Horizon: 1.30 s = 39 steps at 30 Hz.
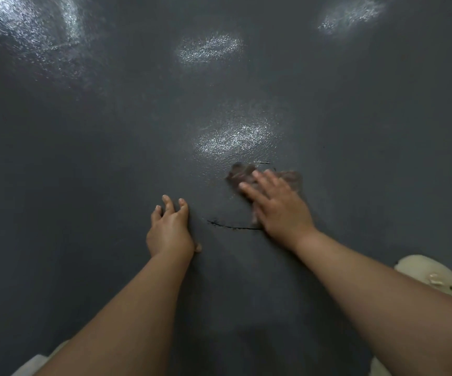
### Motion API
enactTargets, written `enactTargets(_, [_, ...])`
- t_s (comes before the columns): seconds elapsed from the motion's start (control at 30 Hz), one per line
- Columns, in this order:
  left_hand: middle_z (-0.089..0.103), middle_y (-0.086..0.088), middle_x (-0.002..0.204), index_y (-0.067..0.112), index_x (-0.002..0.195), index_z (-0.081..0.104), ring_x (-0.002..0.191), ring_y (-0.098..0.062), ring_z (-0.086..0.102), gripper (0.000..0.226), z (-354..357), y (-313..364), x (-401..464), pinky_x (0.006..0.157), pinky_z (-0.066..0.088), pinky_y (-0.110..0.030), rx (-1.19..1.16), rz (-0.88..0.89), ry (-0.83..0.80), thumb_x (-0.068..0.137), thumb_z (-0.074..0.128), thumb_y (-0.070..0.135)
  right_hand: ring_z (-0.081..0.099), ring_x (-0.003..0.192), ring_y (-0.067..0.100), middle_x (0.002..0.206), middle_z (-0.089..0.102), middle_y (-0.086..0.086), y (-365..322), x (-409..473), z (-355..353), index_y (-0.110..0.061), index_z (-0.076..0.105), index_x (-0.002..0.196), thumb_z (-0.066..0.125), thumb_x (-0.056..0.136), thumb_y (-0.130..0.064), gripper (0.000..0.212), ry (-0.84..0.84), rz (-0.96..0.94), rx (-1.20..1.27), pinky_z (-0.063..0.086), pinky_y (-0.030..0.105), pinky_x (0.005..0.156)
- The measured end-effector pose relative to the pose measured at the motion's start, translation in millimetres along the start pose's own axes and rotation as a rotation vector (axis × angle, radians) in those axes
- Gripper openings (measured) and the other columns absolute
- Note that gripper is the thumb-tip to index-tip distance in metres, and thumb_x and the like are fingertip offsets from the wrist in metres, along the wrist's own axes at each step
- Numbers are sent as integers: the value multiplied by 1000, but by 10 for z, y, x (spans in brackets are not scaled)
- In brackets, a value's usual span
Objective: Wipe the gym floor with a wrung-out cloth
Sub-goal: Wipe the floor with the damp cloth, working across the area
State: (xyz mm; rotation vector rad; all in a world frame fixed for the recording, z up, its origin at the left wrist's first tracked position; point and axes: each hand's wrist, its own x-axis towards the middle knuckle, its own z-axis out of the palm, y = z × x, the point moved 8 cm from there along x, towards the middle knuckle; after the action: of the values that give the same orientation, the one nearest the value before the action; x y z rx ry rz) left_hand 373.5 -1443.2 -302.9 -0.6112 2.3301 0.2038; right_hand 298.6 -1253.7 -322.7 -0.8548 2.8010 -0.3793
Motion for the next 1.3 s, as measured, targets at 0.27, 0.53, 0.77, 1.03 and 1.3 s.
enactTargets(0.27, [-6, -2, 159, 24, 151, 9, 145, -28, 4, 104, 2, 25, 16, 102, 38, -39, 59, 8, -5, 74, 79, 33, 23, 139, 42, 150, 31, 19, 596, -120, -244, -16, 39, 144, 34, 93, -23, 51, 199, 641, 137, 19, 50, 113])
enactTargets(0.53, [-8, -6, 159, 23, 151, 3, 145, -30, 5, 106, -5, 46, -21, 105, 35, -42, 105, 21, -12, 76, 76, 38, 44, 127, 41, 139, 48, 18, -468, -617, 140, -23, 44, 136, 36, 84, -33, 53, 28, 450, 40, 36, 53, 103])
enactTargets(0.77, [-7, -10, 158, 20, 151, 3, 144, -30, 7, 87, -11, 121, -90, 112, 24, -40, 88, -7, 58, 87, 63, 26, 50, 125, 32, 138, 52, 10, -453, -815, 199, -34, 63, 121, 38, 83, -49, 48, -73, -64, -65, 41, 45, 101])
enactTargets(1.03, [3, -9, 159, 24, 150, 15, 144, -28, 12, 84, 75, 1036, -403, 114, 21, -37, 13, 297, 132, 84, 66, 32, 29, 140, 33, 153, 29, 11, 764, -584, -242, -31, 48, 137, 25, 88, -50, 58, -114, 192, 5, 28, 45, 110])
enactTargets(1.3, [-2, -8, 159, 26, 150, 12, 145, -27, 9, 93, 331, 1699, -637, 114, 20, -36, 66, 394, 103, 80, 71, 37, 19, 141, 40, 155, 18, 18, 1553, -1032, -378, -24, 40, 143, 42, 97, -34, 48, 102, 774, 53, 14, 45, 115])
